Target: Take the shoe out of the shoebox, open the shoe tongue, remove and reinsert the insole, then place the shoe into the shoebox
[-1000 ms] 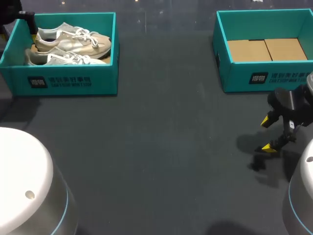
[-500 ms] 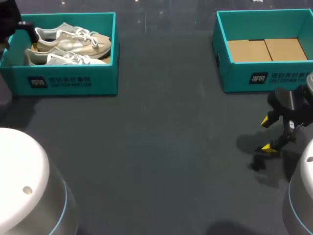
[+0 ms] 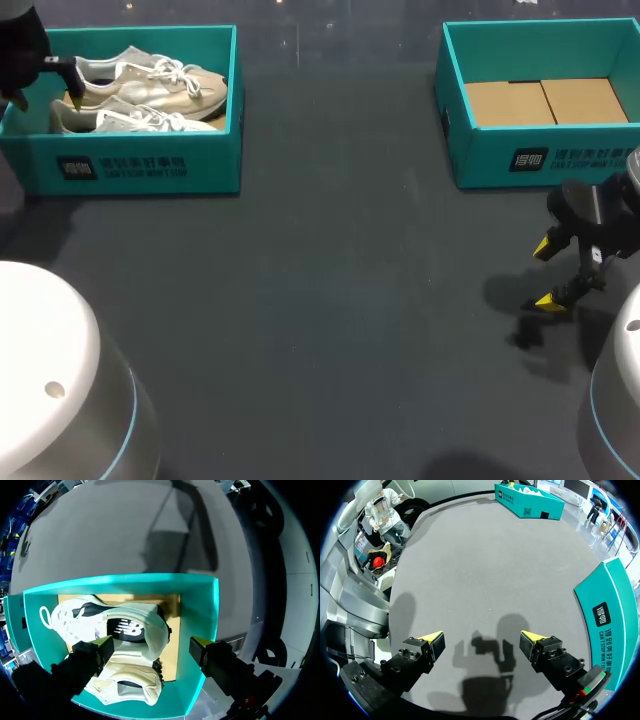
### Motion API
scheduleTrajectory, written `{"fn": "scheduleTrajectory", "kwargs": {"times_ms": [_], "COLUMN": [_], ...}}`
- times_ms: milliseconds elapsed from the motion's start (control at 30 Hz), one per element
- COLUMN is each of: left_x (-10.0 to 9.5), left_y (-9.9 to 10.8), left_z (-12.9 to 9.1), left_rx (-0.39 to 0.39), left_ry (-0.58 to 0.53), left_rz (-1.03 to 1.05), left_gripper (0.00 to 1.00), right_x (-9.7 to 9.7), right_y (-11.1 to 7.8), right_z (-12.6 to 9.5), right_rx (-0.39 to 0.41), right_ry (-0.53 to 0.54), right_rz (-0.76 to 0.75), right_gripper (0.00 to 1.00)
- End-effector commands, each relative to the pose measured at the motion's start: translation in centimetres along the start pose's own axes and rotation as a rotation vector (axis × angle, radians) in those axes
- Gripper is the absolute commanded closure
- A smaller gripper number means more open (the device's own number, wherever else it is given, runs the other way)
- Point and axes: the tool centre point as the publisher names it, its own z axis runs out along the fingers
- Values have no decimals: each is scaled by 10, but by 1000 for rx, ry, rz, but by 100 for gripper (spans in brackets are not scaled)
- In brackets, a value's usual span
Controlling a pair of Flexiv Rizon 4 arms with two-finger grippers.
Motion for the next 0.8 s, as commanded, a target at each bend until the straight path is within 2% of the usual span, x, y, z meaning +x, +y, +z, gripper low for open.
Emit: {"fn": "scheduleTrajectory", "kwargs": {"times_ms": [33, 800], "left_x": [3, 6], "left_y": [3, 9], "left_z": [6, 33], "left_rx": [6, 41], "left_ry": [-8, -18], "left_rz": [3, 17], "left_gripper": [0, 0], "right_x": [2, 2], "right_y": [-1, -1], "right_z": [0, 0], "right_rx": [0, 0], "right_ry": [-3, -3], "right_rz": [-1, -1], "right_gripper": [0, 0]}}
